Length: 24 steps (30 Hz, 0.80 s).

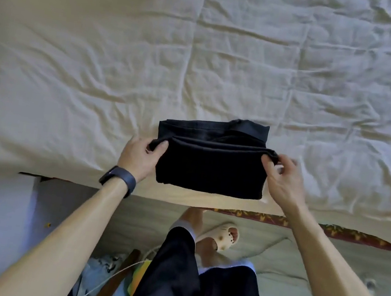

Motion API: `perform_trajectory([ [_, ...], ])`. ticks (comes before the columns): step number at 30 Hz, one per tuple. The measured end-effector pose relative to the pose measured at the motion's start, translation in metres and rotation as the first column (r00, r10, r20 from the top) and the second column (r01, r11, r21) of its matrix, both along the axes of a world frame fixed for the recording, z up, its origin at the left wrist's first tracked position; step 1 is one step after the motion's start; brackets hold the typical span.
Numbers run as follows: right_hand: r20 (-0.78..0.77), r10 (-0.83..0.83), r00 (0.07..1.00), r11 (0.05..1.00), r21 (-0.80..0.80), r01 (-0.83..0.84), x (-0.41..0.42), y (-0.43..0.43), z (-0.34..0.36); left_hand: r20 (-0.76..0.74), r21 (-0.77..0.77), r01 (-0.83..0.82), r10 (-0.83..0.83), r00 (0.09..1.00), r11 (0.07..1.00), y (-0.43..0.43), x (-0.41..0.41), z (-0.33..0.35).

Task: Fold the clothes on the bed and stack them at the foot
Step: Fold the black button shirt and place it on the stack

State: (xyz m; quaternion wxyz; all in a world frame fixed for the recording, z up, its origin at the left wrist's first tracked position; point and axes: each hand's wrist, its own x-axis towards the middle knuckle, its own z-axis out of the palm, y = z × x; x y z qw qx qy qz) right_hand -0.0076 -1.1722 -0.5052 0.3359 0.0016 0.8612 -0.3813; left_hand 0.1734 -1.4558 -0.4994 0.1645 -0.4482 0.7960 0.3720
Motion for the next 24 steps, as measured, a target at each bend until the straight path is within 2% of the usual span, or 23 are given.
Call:
perform_trajectory([
  [3,0.006,-0.095,0.995,0.995,0.011,0.094,-0.020,-0.030,-0.022,0.012,-0.017,-0.027,0.027,1.000,0.999,-0.007,-0.029,-0.025],
  [7,-0.038,-0.112,0.993,0.984,0.134,0.116,-0.036,-0.049,-0.044,0.018,-0.080,-0.104,0.106,0.994,0.991,-0.010,-0.054,-0.049],
  [14,-0.124,0.016,0.992,0.937,0.347,0.028,-0.055,-0.067,-0.068,0.072,-0.250,-0.036,0.056,0.996,0.968,-0.019,-0.075,-0.071],
  [17,-0.141,0.046,0.989,0.916,0.400,0.014,-0.056,-0.072,-0.068,0.028,-0.315,-0.048,0.060,0.998,0.948,-0.011,-0.080,-0.065],
  [19,-0.240,0.066,0.969,0.911,0.411,0.039,-0.047,-0.074,-0.064,-0.034,-0.472,0.049,-0.074,0.997,0.880,0.000,-0.078,-0.060],
  [21,-0.369,0.150,0.917,0.923,0.384,0.004,-0.027,-0.077,-0.055,-0.096,-0.601,0.199,-0.317,0.944,0.774,0.018,-0.076,-0.058],
  [24,-0.511,0.391,0.765,0.901,0.384,-0.204,0.009,-0.079,-0.053,-0.095,-0.578,0.453,-0.608,0.788,0.678,0.058,-0.076,-0.062],
])
